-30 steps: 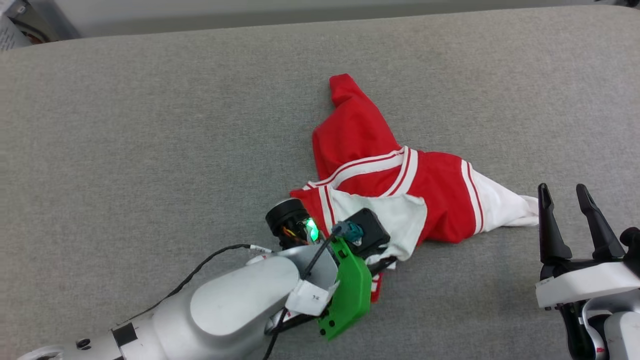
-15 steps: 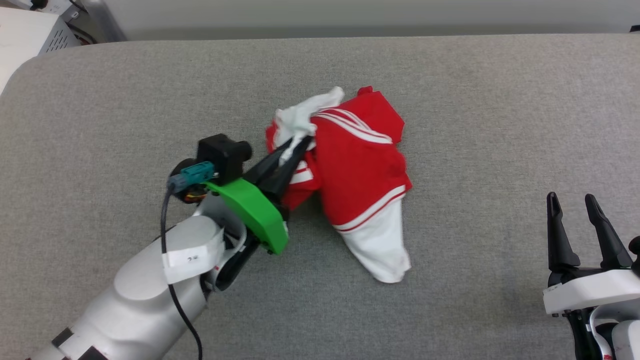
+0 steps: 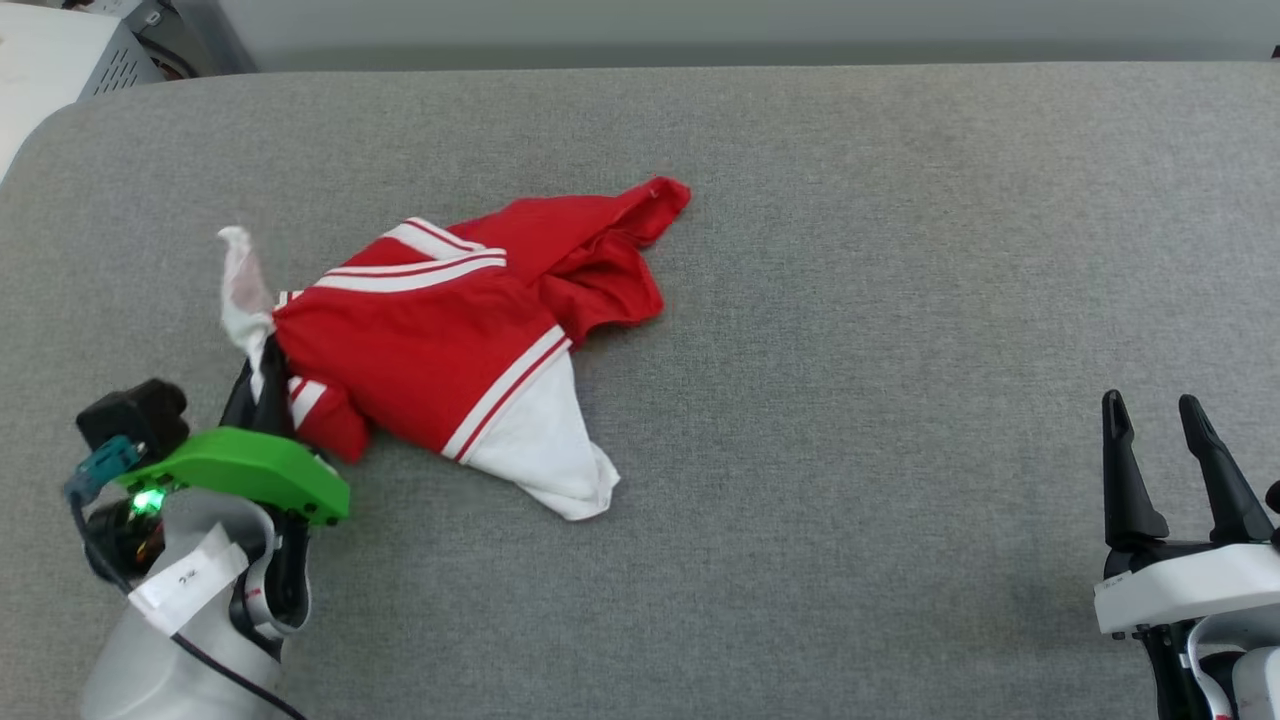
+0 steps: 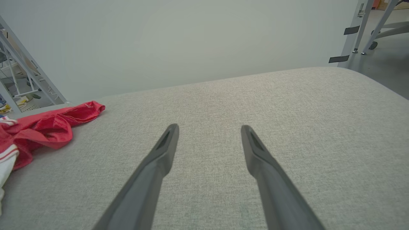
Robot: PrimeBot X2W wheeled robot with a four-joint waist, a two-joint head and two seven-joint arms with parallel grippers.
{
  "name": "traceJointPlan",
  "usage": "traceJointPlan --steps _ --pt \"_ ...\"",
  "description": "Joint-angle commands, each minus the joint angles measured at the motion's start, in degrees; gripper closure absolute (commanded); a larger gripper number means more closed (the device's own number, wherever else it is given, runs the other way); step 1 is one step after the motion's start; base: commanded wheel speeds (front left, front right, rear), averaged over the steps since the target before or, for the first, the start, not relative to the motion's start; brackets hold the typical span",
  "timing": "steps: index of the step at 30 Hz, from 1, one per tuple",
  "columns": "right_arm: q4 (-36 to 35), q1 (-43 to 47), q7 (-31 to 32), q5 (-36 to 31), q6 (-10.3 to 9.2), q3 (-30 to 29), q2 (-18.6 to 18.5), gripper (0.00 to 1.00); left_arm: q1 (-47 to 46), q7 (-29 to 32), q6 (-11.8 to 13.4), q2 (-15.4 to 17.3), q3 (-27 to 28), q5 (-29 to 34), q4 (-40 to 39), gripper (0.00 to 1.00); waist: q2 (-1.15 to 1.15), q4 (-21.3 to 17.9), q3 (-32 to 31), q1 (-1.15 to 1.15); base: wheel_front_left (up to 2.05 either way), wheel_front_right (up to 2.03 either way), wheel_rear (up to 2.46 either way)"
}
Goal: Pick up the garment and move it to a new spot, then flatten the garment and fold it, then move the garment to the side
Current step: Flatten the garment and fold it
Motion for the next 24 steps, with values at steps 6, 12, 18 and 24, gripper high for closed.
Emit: traceJointPlan --steps 6,12,18,24 --pt "-0.2 0.4 0.4 -0.5 -0.05 -0.2 0.6 0.0 5.4 -0.3 0.6 -3.7 13.7 7.4 5.0 1.0 0.0 -0.4 -0.3 0.0 0.0 0.0 0.0" --pt "-0.1 0.7 0.4 -0.8 -0.05 -0.4 0.9 0.0 7.2 -0.3 -2.1 -5.9 18.7 12.6 12.1 0.99 0.0 -0.5 -0.7 0.0 0.0 0.0 0.0" --pt "0.1 0.7 0.4 -1.0 -0.05 0.0 1.0 0.0 6.5 -0.3 -2.9 -5.1 19.5 20.4 13.3 0.0 0.0 -0.5 -1.7 0.0 0.0 0.0 0.0" --pt "0.1 1.7 0.2 -0.8 -0.05 -0.5 0.9 0.0 8.3 -0.3 -2.5 -4.3 21.2 28.8 0.7 0.0 0.0 -0.2 -3.0 0.0 0.0 0.0 0.0"
